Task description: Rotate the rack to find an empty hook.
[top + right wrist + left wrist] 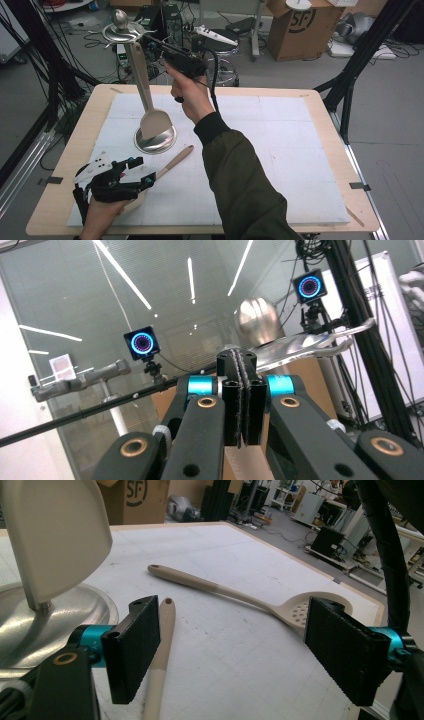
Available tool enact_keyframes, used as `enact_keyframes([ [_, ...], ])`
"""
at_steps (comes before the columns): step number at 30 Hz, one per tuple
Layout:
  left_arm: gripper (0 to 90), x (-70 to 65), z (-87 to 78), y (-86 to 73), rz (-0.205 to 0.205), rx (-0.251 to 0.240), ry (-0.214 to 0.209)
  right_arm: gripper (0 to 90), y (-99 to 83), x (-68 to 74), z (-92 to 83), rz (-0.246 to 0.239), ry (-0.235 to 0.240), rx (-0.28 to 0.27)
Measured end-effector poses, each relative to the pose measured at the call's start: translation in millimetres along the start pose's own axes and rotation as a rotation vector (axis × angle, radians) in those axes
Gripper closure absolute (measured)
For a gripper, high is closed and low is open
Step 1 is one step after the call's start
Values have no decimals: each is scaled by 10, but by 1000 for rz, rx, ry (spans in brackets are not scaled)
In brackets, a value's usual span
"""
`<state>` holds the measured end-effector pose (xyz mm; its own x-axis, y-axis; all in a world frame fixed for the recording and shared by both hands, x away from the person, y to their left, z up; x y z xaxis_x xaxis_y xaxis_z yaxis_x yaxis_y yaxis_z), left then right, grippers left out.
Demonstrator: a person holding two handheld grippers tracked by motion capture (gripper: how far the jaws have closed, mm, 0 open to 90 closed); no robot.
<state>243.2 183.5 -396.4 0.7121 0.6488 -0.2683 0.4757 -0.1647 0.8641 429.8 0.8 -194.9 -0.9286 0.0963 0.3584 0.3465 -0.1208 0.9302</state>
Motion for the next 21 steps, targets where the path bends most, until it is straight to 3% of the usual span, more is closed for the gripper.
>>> enact_keyframes([
  [6,233,-4,0,1,-2,0,-2,897,-30,60,71,-10,6,9],
  [9,233,5,-13,3,-1,-3,-1,897,-32,53,65,-14,-24,10],
  [21,233,22,-30,1,-7,-7,0,897,-129,-199,-37,8,-125,23],
])
Point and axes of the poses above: each handheld gripper's, and its own axes: z roughly forward along the jaws, y roughly out of its top, x roughly to its left, the point moved 3 cm from there along z, roughly forward along the jaws, and after that the axes turned 13 degrees about x, right-handed, at the moved point
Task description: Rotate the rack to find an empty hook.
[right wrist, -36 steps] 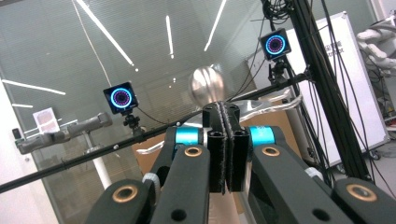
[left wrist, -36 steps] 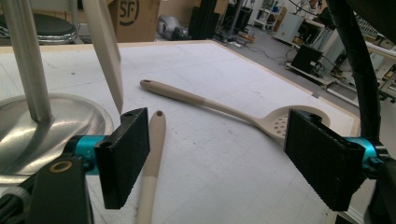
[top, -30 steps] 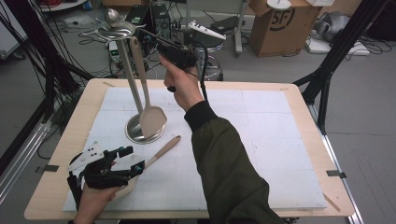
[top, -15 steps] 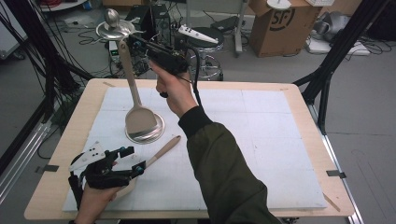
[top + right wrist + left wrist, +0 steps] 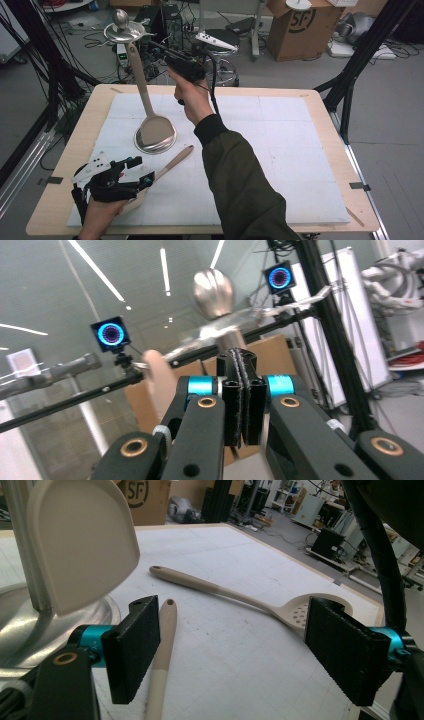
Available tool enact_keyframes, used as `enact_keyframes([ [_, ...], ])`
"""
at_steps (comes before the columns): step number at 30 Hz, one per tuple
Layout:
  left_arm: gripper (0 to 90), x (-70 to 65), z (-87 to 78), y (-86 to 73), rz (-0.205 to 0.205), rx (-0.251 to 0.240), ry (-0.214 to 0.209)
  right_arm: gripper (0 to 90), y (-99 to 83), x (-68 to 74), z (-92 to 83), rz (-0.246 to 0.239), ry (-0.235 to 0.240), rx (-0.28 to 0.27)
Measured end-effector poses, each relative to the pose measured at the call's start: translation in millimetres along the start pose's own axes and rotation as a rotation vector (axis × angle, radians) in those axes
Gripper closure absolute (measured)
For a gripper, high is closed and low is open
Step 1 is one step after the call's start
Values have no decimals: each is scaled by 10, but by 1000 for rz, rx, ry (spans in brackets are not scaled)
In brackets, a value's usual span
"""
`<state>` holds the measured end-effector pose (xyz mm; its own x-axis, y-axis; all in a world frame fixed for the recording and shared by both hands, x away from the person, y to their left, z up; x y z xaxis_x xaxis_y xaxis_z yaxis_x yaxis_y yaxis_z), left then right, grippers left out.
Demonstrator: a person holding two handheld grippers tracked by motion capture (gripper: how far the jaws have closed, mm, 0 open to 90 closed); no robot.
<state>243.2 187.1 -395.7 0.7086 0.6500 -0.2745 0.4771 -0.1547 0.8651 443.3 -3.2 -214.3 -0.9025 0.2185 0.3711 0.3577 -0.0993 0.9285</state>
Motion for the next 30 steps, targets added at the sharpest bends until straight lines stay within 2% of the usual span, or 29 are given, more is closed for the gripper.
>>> enact_keyframes([
  [5,233,18,-20,-1,-7,-6,6,897,37,-138,-47,37,-11,-43],
  [14,233,67,-34,-12,-16,-7,17,897,168,-200,-53,1,2,-63],
  [20,233,59,-24,-12,-14,-3,14,897,184,-153,-65,-36,44,-52],
  [26,233,46,-14,-10,-8,1,12,897,194,-90,-75,-76,48,-19],
  [30,233,33,-3,-8,-7,2,10,897,181,-15,-39,-86,63,-7],
])
Point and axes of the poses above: each handheld gripper's, and its own axes: z roughly forward along the jaws, y roughly out of its top, x roughly to its left, the point moved 3 cm from there along z, roughly forward along the jaws, and after that the axes turned 13 degrees about x, right-handed, at the moved point
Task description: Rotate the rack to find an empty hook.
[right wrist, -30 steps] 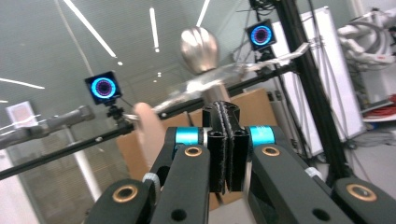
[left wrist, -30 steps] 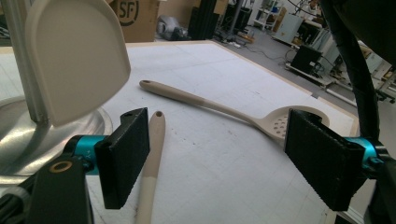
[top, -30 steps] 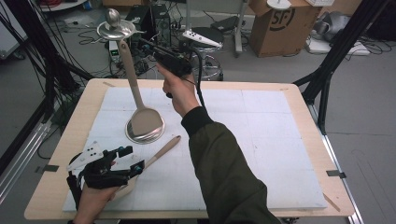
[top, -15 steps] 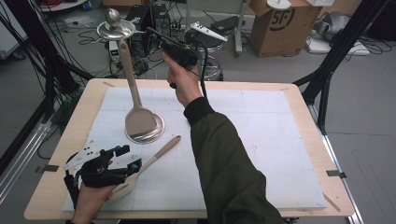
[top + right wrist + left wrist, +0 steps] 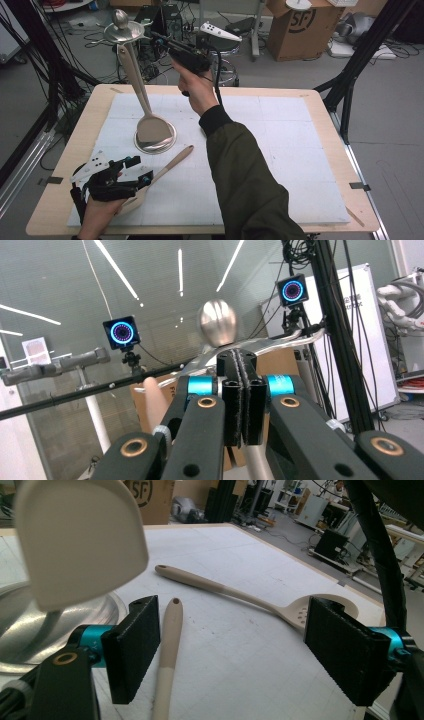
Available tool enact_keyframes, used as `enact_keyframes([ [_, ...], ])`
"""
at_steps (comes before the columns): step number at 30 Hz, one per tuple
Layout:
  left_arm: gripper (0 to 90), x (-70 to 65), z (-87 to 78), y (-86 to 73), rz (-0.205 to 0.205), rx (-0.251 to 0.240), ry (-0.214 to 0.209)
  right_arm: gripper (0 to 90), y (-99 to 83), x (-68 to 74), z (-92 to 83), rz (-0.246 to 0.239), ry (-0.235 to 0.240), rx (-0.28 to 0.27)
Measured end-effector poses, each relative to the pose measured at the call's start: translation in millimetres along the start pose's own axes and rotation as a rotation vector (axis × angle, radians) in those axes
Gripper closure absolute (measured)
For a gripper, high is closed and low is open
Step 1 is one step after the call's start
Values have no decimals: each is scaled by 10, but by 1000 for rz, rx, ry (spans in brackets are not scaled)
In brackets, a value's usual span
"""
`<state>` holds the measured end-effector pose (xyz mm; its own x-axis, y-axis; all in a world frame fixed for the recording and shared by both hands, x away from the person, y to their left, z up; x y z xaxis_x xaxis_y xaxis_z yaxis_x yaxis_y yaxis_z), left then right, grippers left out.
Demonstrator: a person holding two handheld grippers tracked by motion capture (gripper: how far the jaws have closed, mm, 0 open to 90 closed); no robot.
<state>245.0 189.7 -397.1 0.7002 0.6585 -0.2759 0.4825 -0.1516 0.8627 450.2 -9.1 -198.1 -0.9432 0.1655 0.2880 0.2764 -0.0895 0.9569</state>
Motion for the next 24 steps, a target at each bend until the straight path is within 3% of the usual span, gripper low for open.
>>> enact_keyframes([
  [14,233,-36,39,7,10,6,-9,897,-89,304,234,-29,46,24],
  [20,233,-29,42,3,10,8,-9,897,-126,318,303,-16,37,31],
  [24,233,-18,46,4,6,7,-10,897,-125,299,249,-17,21,25],
])
Point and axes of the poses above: each handheld gripper's, and its own axes: z roughly forward along the jaws, y roughly out of its top, x roughly to its left, the point moved 3 cm from there along z, roughly forward along the jaws, and after that the axes turned 13 degrees about x, right-handed, at the moved point
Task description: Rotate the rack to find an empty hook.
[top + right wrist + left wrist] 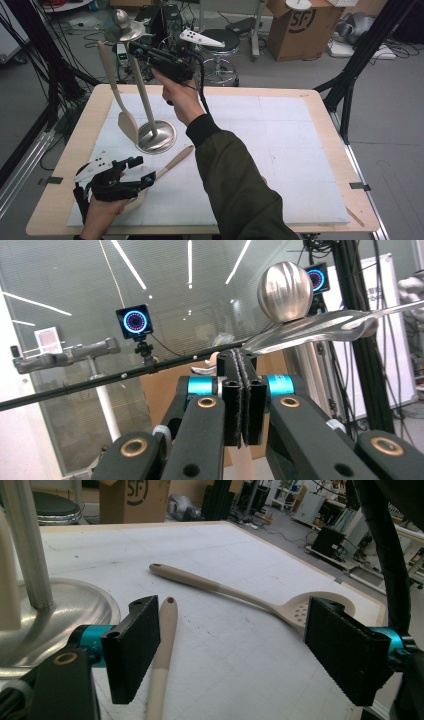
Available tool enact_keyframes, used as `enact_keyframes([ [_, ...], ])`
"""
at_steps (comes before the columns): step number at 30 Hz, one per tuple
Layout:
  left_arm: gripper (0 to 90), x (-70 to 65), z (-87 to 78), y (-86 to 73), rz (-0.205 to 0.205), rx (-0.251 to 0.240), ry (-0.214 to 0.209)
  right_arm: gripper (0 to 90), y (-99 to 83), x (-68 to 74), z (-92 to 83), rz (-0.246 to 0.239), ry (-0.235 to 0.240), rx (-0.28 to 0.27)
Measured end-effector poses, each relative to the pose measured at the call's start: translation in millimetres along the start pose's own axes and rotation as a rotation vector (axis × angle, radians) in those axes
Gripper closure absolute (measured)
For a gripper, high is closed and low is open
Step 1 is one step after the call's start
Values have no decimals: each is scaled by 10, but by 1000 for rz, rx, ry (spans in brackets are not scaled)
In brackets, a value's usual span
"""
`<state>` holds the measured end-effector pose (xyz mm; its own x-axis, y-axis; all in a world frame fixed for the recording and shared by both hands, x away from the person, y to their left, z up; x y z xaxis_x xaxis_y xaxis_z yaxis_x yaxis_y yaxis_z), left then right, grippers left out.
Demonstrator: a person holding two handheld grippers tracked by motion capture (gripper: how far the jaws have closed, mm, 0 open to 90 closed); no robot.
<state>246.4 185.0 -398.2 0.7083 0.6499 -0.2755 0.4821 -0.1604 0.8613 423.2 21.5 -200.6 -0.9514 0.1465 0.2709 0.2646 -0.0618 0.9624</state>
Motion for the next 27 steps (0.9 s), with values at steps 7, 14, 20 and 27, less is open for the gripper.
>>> enact_keyframes([
  [7,233,-14,0,8,3,-3,-4,896,-28,-176,-206,28,-50,-11],
  [14,233,15,-10,0,-4,-3,-1,896,-14,-388,-326,54,-88,-35],
  [20,233,28,-9,2,-4,-3,-2,897,93,-452,-351,50,-97,-63],
  [27,233,31,-9,-1,0,-2,0,897,156,-414,-275,28,-80,-57],
])
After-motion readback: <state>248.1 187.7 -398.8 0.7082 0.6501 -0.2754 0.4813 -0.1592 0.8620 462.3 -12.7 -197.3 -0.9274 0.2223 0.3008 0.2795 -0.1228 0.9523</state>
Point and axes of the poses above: each handheld gripper's, and its own axes: z roughly forward along the jaws, y roughly out of its top, x roughly to its left, the point moved 3 cm from there along z, roughly forward along the jaws, and after that the axes turned 13 degrees about x, right-handed, at the moved point
